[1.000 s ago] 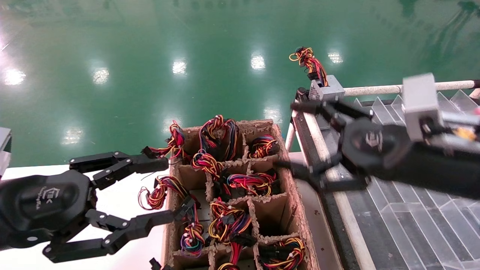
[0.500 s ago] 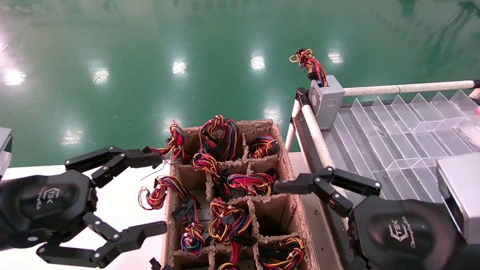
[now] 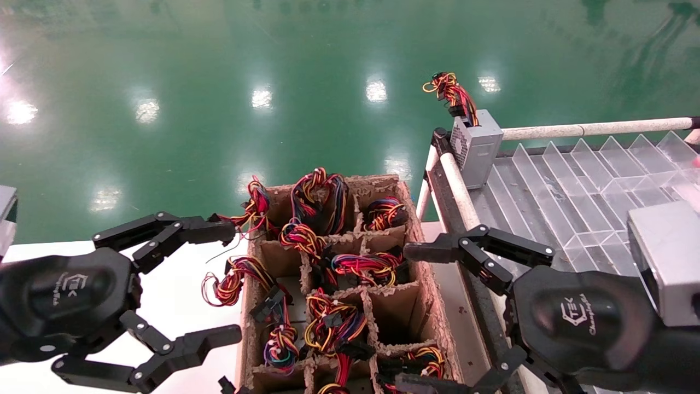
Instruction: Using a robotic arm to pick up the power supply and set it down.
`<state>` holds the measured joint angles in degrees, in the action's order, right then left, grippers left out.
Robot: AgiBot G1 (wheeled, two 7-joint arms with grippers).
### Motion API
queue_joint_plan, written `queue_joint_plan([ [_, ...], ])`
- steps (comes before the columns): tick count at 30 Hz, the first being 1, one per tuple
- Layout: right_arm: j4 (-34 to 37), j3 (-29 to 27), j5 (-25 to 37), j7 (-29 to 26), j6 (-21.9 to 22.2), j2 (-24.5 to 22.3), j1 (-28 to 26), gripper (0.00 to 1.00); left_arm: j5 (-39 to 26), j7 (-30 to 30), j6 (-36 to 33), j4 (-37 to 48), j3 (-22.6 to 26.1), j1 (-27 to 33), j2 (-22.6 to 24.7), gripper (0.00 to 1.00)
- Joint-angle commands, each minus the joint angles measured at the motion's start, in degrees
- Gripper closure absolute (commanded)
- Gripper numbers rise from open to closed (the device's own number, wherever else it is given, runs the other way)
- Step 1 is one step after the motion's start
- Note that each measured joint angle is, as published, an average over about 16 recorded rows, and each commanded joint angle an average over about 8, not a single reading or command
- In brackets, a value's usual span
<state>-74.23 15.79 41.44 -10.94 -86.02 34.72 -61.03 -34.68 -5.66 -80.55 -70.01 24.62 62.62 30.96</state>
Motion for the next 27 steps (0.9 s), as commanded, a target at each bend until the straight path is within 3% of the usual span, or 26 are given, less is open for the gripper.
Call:
queue_joint_plan([
  [1, 0.18, 0.06, 0.12, 0.08, 0.08, 0.07, -0.14, 0.0, 0.0, 0.0, 0.0, 0.0, 0.0, 0.0, 0.0, 0.0],
  [27, 0.82, 0.25, 0.49, 0.31, 0.39, 0.35, -0.63, 0.0, 0.0, 0.0, 0.0, 0.0, 0.0, 0.0, 0.0, 0.0],
])
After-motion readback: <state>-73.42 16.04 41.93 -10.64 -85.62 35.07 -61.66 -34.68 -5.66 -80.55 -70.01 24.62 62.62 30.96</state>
